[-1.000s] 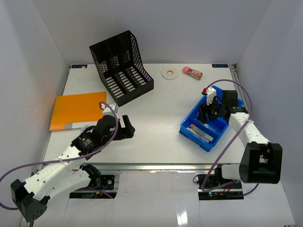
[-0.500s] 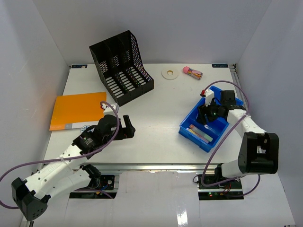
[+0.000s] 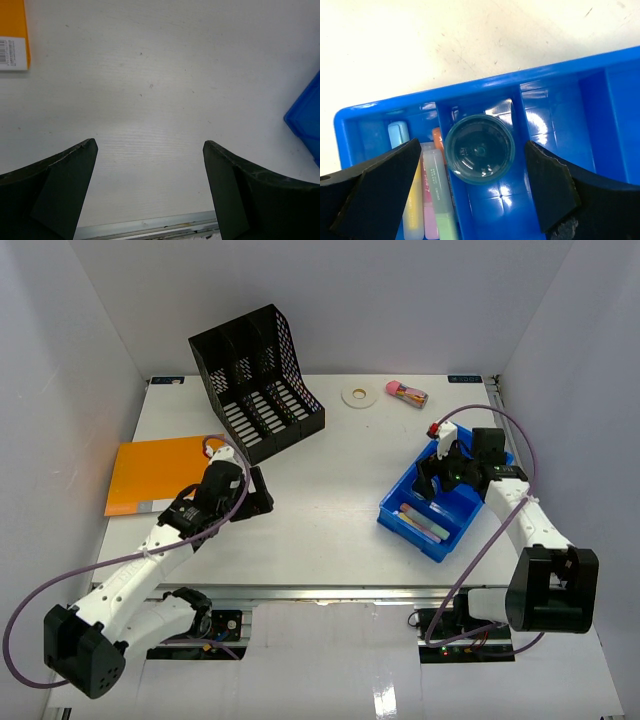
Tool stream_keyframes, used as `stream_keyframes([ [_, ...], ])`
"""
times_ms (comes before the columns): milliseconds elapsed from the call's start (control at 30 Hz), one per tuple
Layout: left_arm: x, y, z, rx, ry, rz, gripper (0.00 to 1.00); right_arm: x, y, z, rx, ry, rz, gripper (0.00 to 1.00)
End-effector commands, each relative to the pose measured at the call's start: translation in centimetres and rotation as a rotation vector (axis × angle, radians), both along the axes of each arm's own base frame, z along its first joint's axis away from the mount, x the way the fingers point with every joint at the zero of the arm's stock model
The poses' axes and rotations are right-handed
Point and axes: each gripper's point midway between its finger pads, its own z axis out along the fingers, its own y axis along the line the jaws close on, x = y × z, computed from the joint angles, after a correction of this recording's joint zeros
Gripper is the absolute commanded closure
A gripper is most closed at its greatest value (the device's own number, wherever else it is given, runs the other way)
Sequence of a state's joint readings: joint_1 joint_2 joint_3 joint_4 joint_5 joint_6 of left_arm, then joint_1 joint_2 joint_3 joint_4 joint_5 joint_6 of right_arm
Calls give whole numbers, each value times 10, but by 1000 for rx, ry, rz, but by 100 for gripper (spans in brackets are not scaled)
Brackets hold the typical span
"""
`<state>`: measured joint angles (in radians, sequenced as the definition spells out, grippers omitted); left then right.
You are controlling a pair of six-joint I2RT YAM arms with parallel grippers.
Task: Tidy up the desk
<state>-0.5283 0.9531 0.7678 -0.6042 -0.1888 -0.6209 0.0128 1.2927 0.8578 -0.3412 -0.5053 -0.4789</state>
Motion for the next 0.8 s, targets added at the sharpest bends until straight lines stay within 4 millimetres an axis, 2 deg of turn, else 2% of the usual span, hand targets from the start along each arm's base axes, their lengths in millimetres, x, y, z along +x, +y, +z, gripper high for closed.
stream_keyframes([
  [0,19,7,29,-33,-34,16,2,5,4,47,51,-129,30,10],
  [167,31,57,32,-24,-12,256,2,-21,23,77,149,-193,125,10],
  [267,30,91,23,19,22,422,2,-34,34,82,223,-162,163,10],
  [367,22,126,2,51,116,597,2,-40,37,83,241,-157,176,10],
  [433,16,137,-12,65,180,657,2,-42,37,83,240,-163,177,10],
  [533,5,143,-30,72,254,708,2,-44,37,82,243,-163,181,10],
  [633,5,141,-33,59,253,703,2,-46,39,80,251,-154,190,10],
  [767,4,150,-37,88,279,744,2,-46,39,78,254,-147,191,10],
])
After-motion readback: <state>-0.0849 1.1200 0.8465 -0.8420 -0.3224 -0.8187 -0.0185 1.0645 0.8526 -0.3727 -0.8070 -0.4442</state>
